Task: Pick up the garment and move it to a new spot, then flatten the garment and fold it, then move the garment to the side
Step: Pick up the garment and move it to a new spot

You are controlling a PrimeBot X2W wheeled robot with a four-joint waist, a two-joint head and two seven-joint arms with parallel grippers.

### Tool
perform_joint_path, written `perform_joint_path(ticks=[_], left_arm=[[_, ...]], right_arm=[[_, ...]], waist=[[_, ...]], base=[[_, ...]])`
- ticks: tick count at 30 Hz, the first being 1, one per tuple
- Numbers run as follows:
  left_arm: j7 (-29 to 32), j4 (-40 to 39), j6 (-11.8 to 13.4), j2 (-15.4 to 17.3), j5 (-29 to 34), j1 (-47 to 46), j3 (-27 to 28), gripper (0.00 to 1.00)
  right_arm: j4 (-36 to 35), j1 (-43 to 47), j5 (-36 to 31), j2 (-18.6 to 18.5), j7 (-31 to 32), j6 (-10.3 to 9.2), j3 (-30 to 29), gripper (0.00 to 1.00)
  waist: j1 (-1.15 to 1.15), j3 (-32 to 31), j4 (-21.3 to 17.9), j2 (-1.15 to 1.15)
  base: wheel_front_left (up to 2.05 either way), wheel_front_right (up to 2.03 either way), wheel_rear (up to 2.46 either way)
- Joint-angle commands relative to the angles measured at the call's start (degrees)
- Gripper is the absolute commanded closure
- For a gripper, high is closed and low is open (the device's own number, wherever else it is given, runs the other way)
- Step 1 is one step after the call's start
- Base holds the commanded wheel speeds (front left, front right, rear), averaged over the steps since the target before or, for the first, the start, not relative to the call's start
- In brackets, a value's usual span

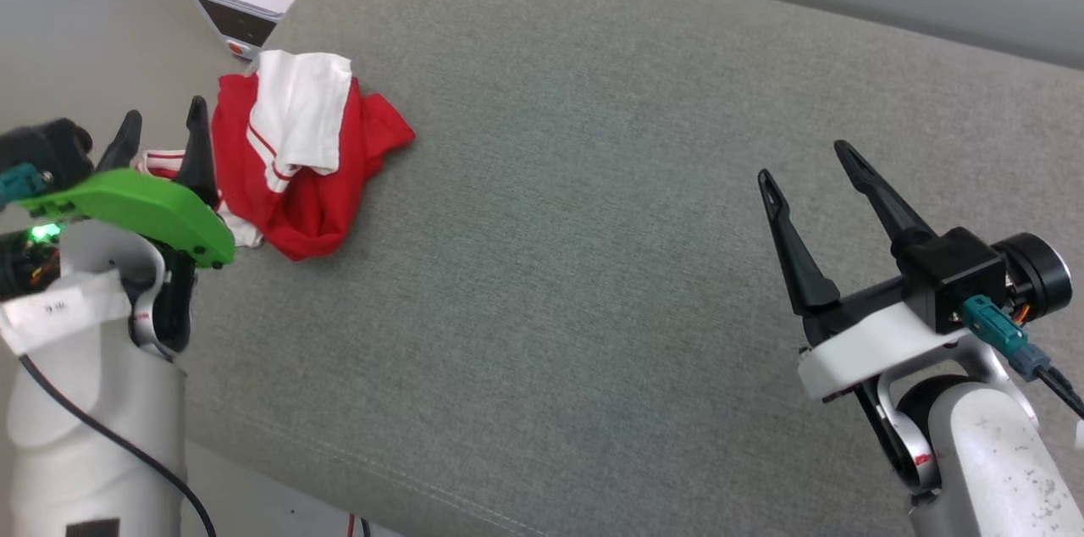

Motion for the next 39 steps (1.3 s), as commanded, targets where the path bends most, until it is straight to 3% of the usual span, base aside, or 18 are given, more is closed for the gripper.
perform_joint_path(ticks=[1,10,16,23,31,32,33,39], left_arm=[[1.24,1.56,-0.25,1.07,-1.29,-1.73,-0.77,0.00],[19.62,13.62,-0.28,9.99,-14.45,-11.21,-10.13,0.00],[27.25,17.31,-0.29,14.72,-19.94,-14.67,-13.16,0.00],[30.88,23.90,-0.29,16.11,-24.16,-17.71,-12.59,0.00],[39.32,31.37,-0.22,15.29,-26.26,-19.94,-13.43,0.00],[39.81,31.86,-0.22,15.16,-26.38,-20.11,-13.51,0.53],[40.07,32.26,-0.22,15.05,-26.34,-20.30,-13.74,0.98],[35.42,32.04,-0.25,15.88,-24.35,-21.00,-15.32,1.00]], right_arm=[[-0.34,-1.24,-0.23,-0.37,0.19,-0.04,0.04,0.00],[-1.63,-4.06,-0.80,-1.15,0.57,-0.04,0.13,0.00],[-2.76,-5.54,-1.29,-2.04,0.91,-0.04,0.36,0.00],[-4.13,-6.52,-1.39,-2.78,0.77,-0.04,0.26,0.00],[-4.55,-6.84,-1.23,-2.91,0.74,-0.04,-0.19,0.00],[-4.52,-6.87,-1.19,-2.86,0.71,-0.04,-0.22,0.00],[-4.46,-6.87,-1.13,-2.82,0.66,-0.04,-0.29,0.00],[-3.29,-6.47,-0.86,-2.02,-0.23,-0.04,-0.68,0.00]], waist=[[-0.01,4.39,-3.53,0.00],[-0.01,12.04,-8.28,0.00],[-0.01,16.33,-10.37,0.00],[-0.01,19.86,-11.79,0.00],[-0.01,20.63,-12.46,0.00],[-0.01,20.54,-12.47,0.00],[-0.01,20.38,-12.45,0.00],[-0.01,17.98,-12.36,0.00]], base=[[0.00,0.00,0.00],[0.00,0.00,0.00],[0.00,0.00,0.00],[0.00,0.00,0.00],[0.00,0.00,0.00],[0.00,0.00,0.00],[0.00,0.00,0.00],[0.00,0.00,0.00]])
